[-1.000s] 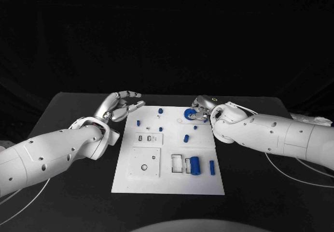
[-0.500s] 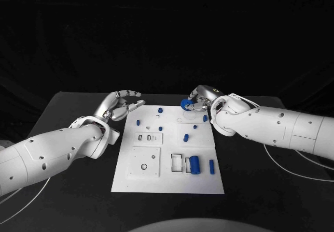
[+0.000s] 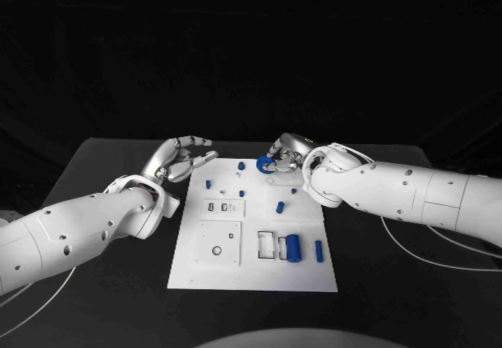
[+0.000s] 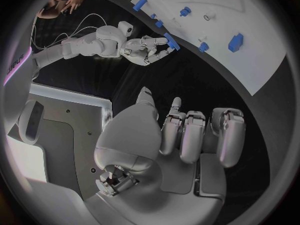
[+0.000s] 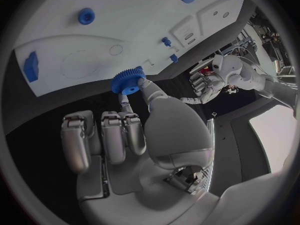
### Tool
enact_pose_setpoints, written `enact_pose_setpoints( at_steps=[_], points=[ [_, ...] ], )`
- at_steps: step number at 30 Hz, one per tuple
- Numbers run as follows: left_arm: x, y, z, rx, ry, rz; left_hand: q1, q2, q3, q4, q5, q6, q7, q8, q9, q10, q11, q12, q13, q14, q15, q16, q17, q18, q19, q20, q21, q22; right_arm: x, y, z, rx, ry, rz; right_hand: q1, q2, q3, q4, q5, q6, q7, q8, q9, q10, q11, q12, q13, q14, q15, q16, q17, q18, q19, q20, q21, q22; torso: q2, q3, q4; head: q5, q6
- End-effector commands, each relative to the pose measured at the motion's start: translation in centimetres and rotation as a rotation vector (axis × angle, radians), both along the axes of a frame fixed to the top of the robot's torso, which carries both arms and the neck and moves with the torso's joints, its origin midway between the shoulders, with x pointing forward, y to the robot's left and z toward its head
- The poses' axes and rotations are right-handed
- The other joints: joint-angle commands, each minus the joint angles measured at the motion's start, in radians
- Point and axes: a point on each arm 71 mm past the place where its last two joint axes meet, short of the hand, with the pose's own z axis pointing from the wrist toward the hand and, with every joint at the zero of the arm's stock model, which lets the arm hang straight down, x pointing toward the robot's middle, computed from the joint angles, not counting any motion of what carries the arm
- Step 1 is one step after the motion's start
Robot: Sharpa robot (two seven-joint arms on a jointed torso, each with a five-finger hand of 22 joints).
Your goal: Assemble the parts on the task board
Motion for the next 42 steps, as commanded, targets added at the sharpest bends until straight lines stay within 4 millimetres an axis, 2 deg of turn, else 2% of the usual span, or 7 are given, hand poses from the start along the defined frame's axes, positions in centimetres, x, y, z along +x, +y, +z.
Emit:
enact_pose_setpoints(
  at_steps=[1,13,17,25,34,38,42],
  points=[
    [-0.1,-0.2,0.1,-0.002,-0.005,-0.016,0.003,0.003,-0.004,0.001,0.006,0.009,0.029,-0.004,-0.001,0.105,-0.006,0.002,0.263,0.102,-0.006,0.003,0.263,-0.003,0.082,-0.005,-0.002,0.249,-0.1,0.9,-0.6,-0.009,0.04,0.039,-0.009,0.0,0.001,0.004,0.001,0.006,0.0,0.007,0.001,0.105,0.006,0.004,0.264,0.102,0.008,0.004,0.263,-0.007,0.107,0.008,0.004,0.263,0.0,-0.0003,0.0003,0.003,-0.002],
    [-0.2,-0.3,0.1,-0.003,-0.005,-0.017,0.002,0.005,-0.005,0.0,0.006,0.01,0.029,-0.005,-0.001,0.105,-0.006,0.002,0.263,0.102,-0.007,0.003,0.263,-0.002,0.08,-0.005,-0.002,0.248,-0.1,2.9,-0.9,-0.036,0.023,0.079,-0.008,0.0,0.004,0.003,0.0,0.003,0.002,0.005,0.002,0.105,0.008,0.004,0.264,0.102,0.01,0.004,0.263,-0.007,0.107,0.009,0.004,0.263,-0.001,-0.0017,-0.0002,0.004,-0.002],
    [-0.1,-0.2,0.1,-0.003,-0.005,-0.015,0.002,0.005,-0.005,0.0,0.006,0.01,0.029,-0.005,-0.001,0.105,-0.006,0.002,0.263,0.102,-0.007,0.003,0.263,-0.002,0.08,-0.005,-0.002,0.248,0.1,3.3,-0.8,-0.054,0.004,0.088,-0.008,0.0,0.005,0.003,-0.001,0.001,0.002,0.004,0.002,0.105,0.009,0.004,0.264,0.102,0.01,0.004,0.263,-0.007,0.107,0.01,0.004,0.263,-0.002,-0.0003,-0.001,0.005,-0.005],
    [-0.1,-0.3,0.1,-0.003,-0.005,-0.018,0.003,0.005,-0.005,0.0,0.006,0.01,0.029,-0.005,-0.001,0.105,-0.006,0.002,0.263,0.102,-0.007,0.003,0.263,-0.002,0.08,-0.005,-0.002,0.248,0.3,4.3,-1.1,-0.061,-0.013,0.101,-0.008,-0.001,0.005,0.003,-0.002,-0.001,0.003,0.003,0.001,0.105,0.01,0.004,0.264,0.102,0.011,0.004,0.263,-0.007,0.107,0.011,0.004,0.263,0.0,-0.0002,0.0008,0.006,-0.002],
    [-0.2,-0.2,0.1,-0.004,-0.006,-0.016,0.003,0.005,-0.005,0.0,0.006,0.01,0.029,-0.005,-0.001,0.105,-0.006,0.002,0.263,0.102,-0.007,0.003,0.263,-0.002,0.08,-0.005,-0.002,0.248,0.3,5.5,-1.3,-0.064,-0.035,0.126,-0.008,-0.001,0.006,0.003,-0.002,-0.002,0.004,0.002,0.001,0.105,0.01,0.004,0.264,0.102,0.012,0.004,0.263,-0.007,0.107,0.011,0.004,0.263,0.0,-0.0009,0.0004,0.006,-0.006],
    [-0.2,-0.2,0.1,-0.004,-0.006,-0.015,0.003,0.005,-0.005,0.0,0.006,0.01,0.029,-0.005,-0.001,0.105,-0.006,0.002,0.263,0.102,-0.007,0.003,0.263,-0.002,0.08,-0.005,-0.002,0.248,0.4,5.7,-1.3,-0.066,-0.038,0.128,-0.009,-0.001,0.007,0.003,-0.003,-0.004,0.004,0.0,0.001,0.105,0.011,0.004,0.264,0.102,0.013,0.004,0.263,-0.007,0.107,0.012,0.004,0.263,0.0,-0.0009,-0.0016,0.007,-0.009],
    [-0.2,-0.3,0.1,-0.004,-0.006,-0.016,0.003,0.005,-0.005,0.0,0.006,0.01,0.029,-0.005,-0.001,0.105,-0.006,0.002,0.263,0.102,-0.007,0.003,0.263,-0.002,0.08,-0.005,-0.002,0.248,0.4,6.0,-1.3,-0.068,-0.038,0.132,-0.009,-0.001,0.007,0.003,-0.003,-0.004,0.004,0.0,0.001,0.105,0.011,0.004,0.264,0.102,0.013,0.004,0.263,-0.007,0.107,0.012,0.004,0.263,-0.001,-0.0005,-0.0004,0.0,-0.009]
  ],
)
